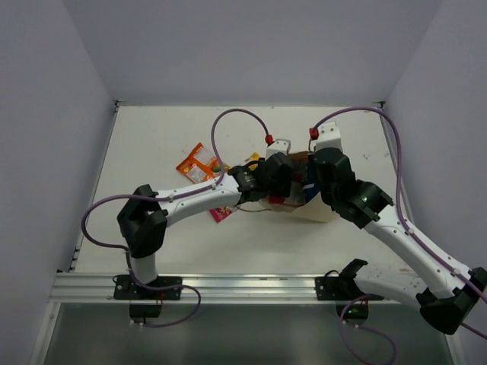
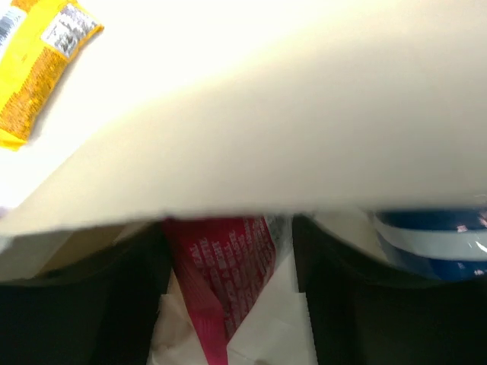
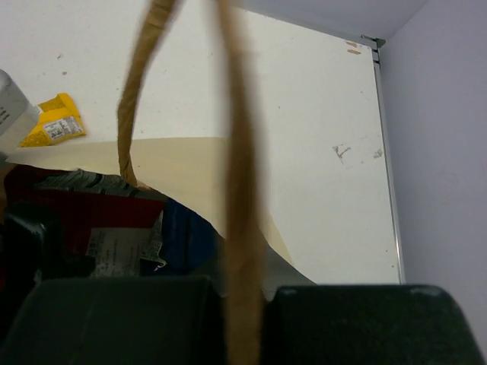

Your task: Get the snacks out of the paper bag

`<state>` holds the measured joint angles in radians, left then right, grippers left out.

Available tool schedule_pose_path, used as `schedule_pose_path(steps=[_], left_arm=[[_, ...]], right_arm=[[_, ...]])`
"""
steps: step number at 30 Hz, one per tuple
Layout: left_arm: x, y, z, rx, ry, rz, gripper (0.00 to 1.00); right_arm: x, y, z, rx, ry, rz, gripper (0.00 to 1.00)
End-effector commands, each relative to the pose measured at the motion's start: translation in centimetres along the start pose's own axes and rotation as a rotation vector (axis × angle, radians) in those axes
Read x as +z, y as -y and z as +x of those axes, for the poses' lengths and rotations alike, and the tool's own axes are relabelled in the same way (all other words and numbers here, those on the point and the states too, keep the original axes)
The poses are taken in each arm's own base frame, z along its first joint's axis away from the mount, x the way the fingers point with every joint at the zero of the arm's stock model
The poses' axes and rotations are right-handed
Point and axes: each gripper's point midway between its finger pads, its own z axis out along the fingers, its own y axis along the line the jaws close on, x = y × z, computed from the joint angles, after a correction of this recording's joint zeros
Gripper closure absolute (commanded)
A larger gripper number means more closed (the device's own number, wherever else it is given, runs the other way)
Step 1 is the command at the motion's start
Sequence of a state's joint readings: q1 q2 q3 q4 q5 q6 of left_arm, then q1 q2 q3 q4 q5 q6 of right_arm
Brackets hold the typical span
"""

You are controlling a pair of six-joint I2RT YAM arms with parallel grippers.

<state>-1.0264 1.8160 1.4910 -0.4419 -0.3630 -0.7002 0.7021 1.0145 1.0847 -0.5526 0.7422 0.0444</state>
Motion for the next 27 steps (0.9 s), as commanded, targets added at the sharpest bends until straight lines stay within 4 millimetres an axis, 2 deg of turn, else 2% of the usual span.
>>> schedule_pose_path(steps=[1,2,3,6,7,11,12,14,15,17,18,20,21,23,24,26,27], left_arm=[[0.7,0.1,-1.4,-0.043,0.025,-0.006,0.47],[0.7,0.2,-1.6,-0.041,0.026,-0.003,0.54],[0.4,0.5,-1.8,-0.041,0.03,0.007,0.69],[-1.2,1.2,-3.7,-0.042,0.067,0.045,0.9],[-1.8,1.3,-4.2,-0.042,0.079,0.053,1.0],[-5.6,1.7,-7.5,-0.044,0.151,0.093,1.0],[-7.3,1.8,-8.8,-0.05,0.182,0.111,1.0],[-9.5,1.8,-10.2,-0.021,0.217,0.138,1.0],[-11.9,1.8,-11.7,-0.032,0.257,0.169,1.0],[-14.0,1.1,-12.6,-0.02,0.276,0.175,1.0],[-16.1,0.6,-13.6,-0.033,0.308,0.189,1.0],[-17.6,-1.1,-14.5,-0.048,0.327,0.175,1.0],[-19.4,-2.6,-15.6,-0.077,0.359,0.184,1.0],[-20.4,-4.6,-16.2,-0.105,0.381,0.174,1.0],[-21.8,-6.8,-17.3,-0.138,0.429,0.146,1.0],[-22.3,-9.6,-17.5,-0.144,0.456,0.065,1.0],[-22.9,-12.3,-18.2,-0.171,0.494,-0.009,1.0]], right_arm=[[-0.9,0.7,-3.2,0.092,0.093,0.023,1.0],[-0.8,0.7,-3.1,0.09,0.09,0.024,1.0],[-0.7,0.6,-2.9,0.09,0.088,0.026,1.0],[-0.3,0.5,-2.2,0.082,0.076,0.037,1.0],[0.0,0.2,-1.6,0.073,0.067,0.038,1.0],[0.6,-0.2,-0.3,0.076,0.046,0.049,1.0],[0.9,-0.4,0.0,0.077,0.037,0.056,1.0],[1.2,-0.5,0.4,0.068,0.023,0.071,1.0],[1.5,-0.6,0.8,0.057,0.008,0.081,1.0],[1.8,-0.5,1.0,0.051,-0.001,0.103,1.0],[1.9,-0.5,1.1,0.05,-0.006,0.11,1.0],[2.3,-0.5,1.4,0.04,-0.021,0.124,1.0],[2.4,-0.6,1.5,0.039,-0.025,0.126,1.0],[2.7,-0.4,1.9,0.025,-0.04,0.148,1.0],[2.8,-0.4,2.1,0.016,-0.048,0.154,1.0],[2.9,-0.2,2.3,0.007,-0.058,0.169,1.0],[2.9,0.0,2.5,0.001,-0.064,0.176,1.0]])
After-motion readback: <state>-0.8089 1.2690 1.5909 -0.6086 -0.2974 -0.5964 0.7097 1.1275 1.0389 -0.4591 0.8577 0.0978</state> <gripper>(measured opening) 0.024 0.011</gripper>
